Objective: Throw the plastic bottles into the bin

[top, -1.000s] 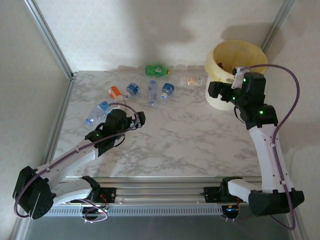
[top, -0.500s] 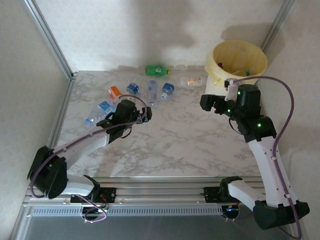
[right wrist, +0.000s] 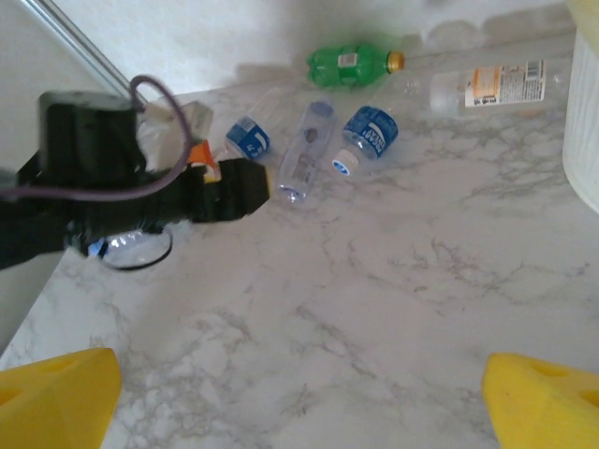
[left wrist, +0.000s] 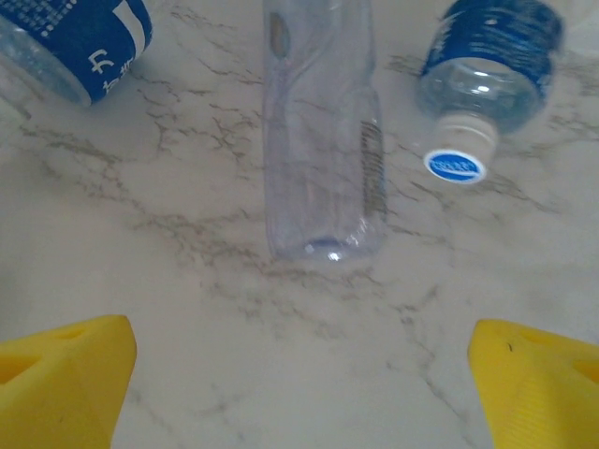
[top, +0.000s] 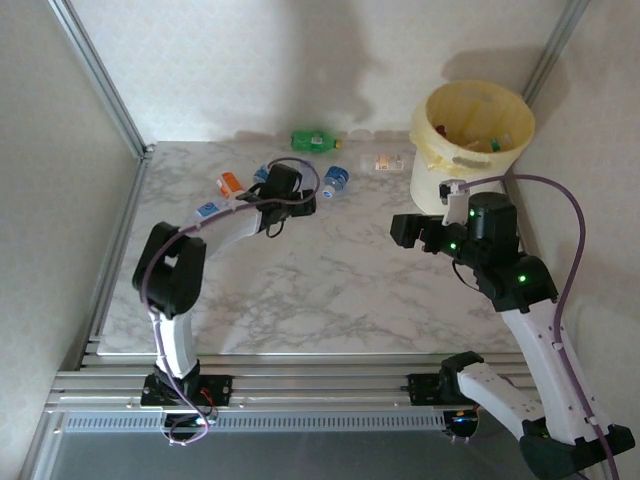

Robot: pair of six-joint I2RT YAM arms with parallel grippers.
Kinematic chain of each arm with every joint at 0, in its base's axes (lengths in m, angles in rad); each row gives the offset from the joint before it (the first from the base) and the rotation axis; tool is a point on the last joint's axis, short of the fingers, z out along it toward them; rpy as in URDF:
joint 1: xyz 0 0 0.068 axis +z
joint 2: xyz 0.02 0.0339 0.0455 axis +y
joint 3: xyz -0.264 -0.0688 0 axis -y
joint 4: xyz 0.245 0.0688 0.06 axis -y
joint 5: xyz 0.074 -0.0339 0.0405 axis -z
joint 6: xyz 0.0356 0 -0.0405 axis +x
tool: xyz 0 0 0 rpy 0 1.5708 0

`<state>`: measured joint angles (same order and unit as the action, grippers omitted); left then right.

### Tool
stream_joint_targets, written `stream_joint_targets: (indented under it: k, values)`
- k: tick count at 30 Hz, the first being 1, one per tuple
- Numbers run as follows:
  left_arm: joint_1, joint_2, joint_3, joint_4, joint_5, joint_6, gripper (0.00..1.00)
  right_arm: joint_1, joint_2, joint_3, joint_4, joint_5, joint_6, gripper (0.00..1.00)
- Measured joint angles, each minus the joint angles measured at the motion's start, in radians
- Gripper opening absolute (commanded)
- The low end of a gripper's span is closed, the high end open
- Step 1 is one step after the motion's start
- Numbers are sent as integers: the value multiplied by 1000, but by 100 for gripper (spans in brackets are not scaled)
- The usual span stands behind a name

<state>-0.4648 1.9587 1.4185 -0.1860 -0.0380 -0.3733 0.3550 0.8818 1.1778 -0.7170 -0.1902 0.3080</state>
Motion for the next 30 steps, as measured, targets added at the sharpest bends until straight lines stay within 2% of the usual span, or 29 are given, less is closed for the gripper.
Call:
stream_joint_targets:
  k: [8, 30]
  values:
    - [21, 164, 151, -36, -1, 35, 89, 7, -14, -17, -14, 14, 3, 99]
    - [48, 336, 370, -59, 50, 127, 87, 10, -59, -44, -38, 40, 3, 99]
